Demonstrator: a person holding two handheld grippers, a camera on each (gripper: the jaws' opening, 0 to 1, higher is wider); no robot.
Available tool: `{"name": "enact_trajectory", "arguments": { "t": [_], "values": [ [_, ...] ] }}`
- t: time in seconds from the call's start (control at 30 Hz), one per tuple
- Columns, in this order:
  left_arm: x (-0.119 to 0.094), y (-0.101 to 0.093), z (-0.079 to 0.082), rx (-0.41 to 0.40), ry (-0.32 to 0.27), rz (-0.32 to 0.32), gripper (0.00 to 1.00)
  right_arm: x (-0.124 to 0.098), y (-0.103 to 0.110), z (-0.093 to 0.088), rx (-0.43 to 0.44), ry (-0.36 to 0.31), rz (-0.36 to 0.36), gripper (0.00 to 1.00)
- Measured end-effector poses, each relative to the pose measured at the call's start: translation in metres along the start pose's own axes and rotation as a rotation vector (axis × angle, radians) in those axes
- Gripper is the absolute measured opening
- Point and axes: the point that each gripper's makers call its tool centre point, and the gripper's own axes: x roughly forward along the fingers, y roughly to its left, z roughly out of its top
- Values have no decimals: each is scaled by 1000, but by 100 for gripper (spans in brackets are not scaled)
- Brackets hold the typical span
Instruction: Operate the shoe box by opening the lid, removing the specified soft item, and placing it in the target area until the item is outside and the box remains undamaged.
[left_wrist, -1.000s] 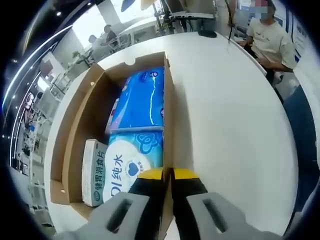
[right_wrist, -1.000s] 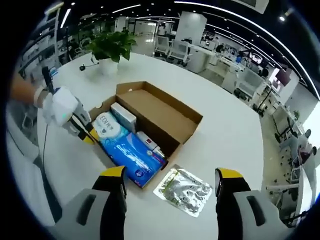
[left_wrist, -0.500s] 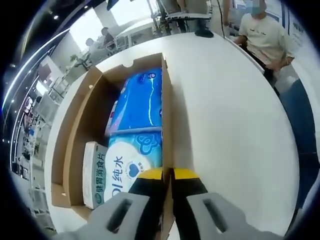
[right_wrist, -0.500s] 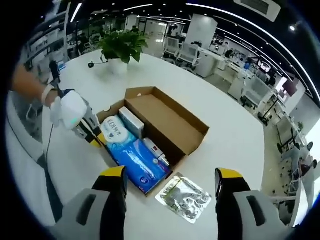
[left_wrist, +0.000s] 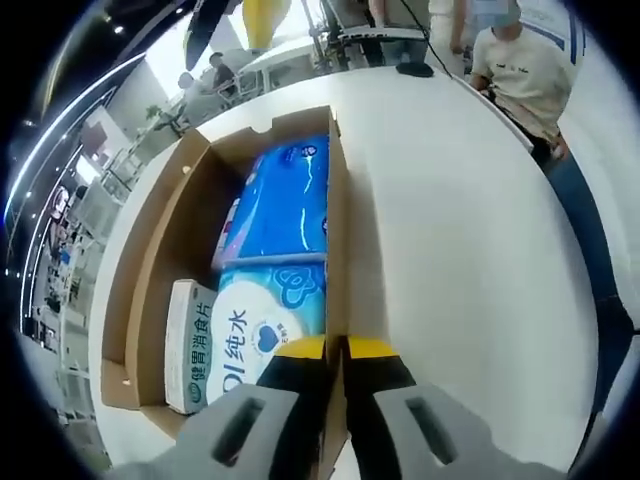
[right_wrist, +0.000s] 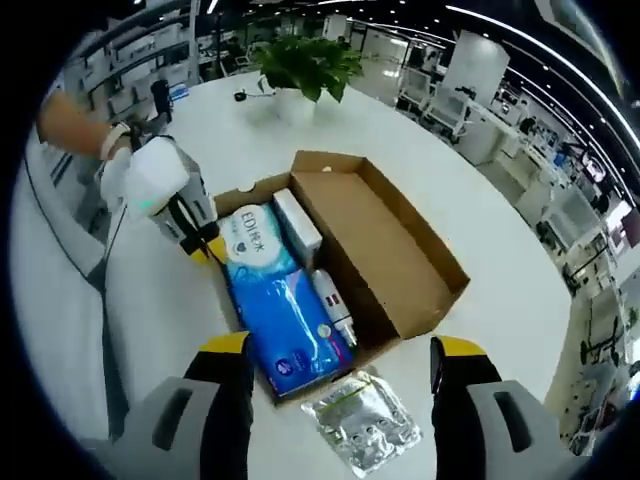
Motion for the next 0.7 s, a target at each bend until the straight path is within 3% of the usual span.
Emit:
{"name": "enact_trajectory", "arguments": {
  "t": [0.07,0.2,0.3,0.37,0.4,0.47,0.53,0.6,0.63,0.7],
  "values": [
    [0,0,0,5,-8,-8,4,-2,0,4,-4,-2,-1,73],
    [0,-1,0,49,-12,17,4,-18,10,29,-97,12,-5,73],
    [-1,0,1,57,-15,-3,4,-4,-4,40,-142,-1,37,73],
    [0,0,1,51,-19,-7,4,21,-3,51,-192,-8,128,73],
    [0,0,1,42,-17,2,4,40,-3,52,-269,2,192,73],
    [0,0,0,29,-18,9,4,63,6,43,-383,66,268,73],
    [-1,1,0,15,-13,17,4,75,33,38,-525,93,395,72],
    [-1,2,0,15,-9,18,4,82,50,21,-701,138,495,72],
    [0,2,0,17,-6,21,4,84,52,20,-688,139,504,72],
    [-1,1,-1,18,-1,33,5,98,57,6,-724,204,536,72]
  ]
}}
